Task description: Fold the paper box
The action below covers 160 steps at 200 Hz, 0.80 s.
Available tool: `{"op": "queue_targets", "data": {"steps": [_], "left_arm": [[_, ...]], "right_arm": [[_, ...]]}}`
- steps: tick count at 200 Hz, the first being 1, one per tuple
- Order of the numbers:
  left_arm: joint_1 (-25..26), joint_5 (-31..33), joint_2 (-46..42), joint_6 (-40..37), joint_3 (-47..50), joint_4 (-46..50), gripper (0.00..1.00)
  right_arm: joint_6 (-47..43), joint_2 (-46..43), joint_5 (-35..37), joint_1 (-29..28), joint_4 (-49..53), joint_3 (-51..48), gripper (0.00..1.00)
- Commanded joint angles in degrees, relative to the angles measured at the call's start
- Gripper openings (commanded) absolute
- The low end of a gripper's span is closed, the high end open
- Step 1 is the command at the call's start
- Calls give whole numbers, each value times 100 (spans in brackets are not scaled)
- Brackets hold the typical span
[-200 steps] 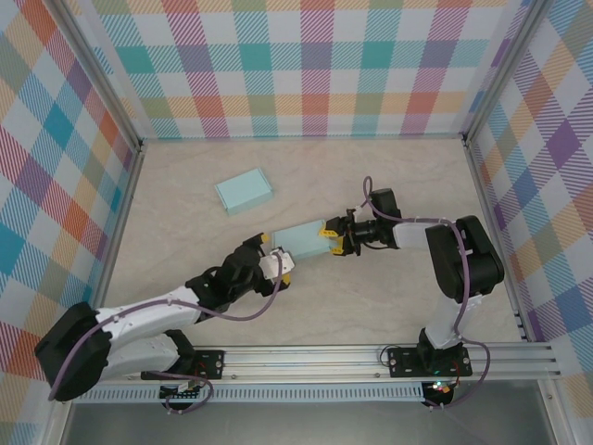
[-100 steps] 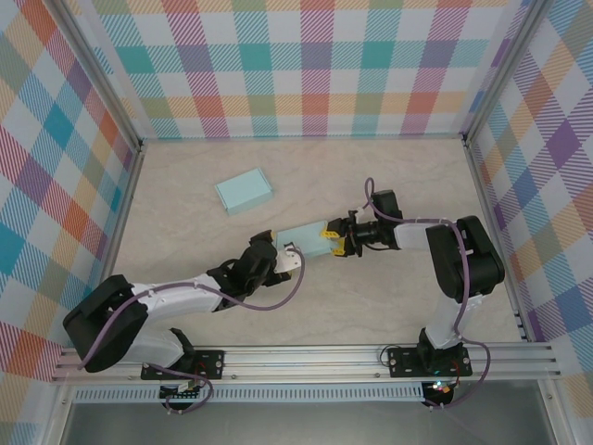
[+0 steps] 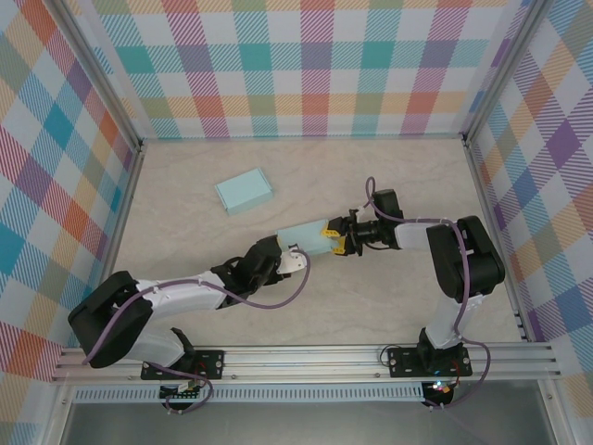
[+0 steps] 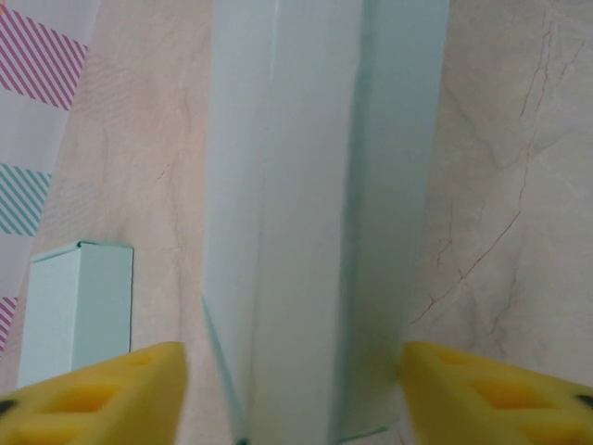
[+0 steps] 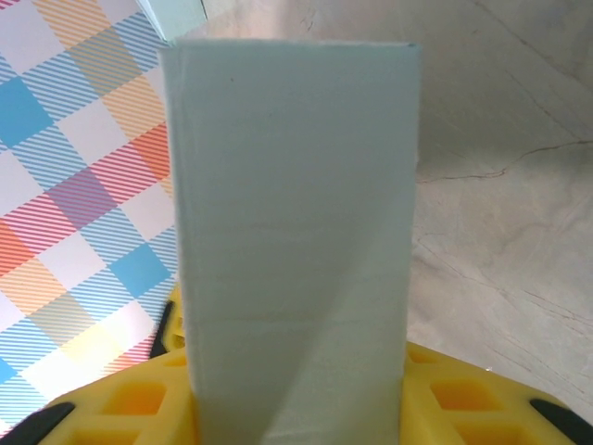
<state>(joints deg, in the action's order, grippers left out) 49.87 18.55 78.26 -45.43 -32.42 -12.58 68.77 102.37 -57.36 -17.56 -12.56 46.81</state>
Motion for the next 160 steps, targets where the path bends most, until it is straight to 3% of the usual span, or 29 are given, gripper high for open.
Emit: {"op": "queue_targets", "data": {"steps": [1,28,96,160], "left_arm": [[49,-284,-338,-27,-47,59,100],[59,-137,-420,1,113,-125,100],[59,598,356,-53,-139,-491,97],[66,597,127,51,-198,-574,67]], "right_arm": [[118,-171,-284,-45,42,-68,40],[145,-217,-287,-43,49,-53,40],[76,-503,-258,-46,266,-77,41],[0,-481,-247,-44,326,-149,42]]}}
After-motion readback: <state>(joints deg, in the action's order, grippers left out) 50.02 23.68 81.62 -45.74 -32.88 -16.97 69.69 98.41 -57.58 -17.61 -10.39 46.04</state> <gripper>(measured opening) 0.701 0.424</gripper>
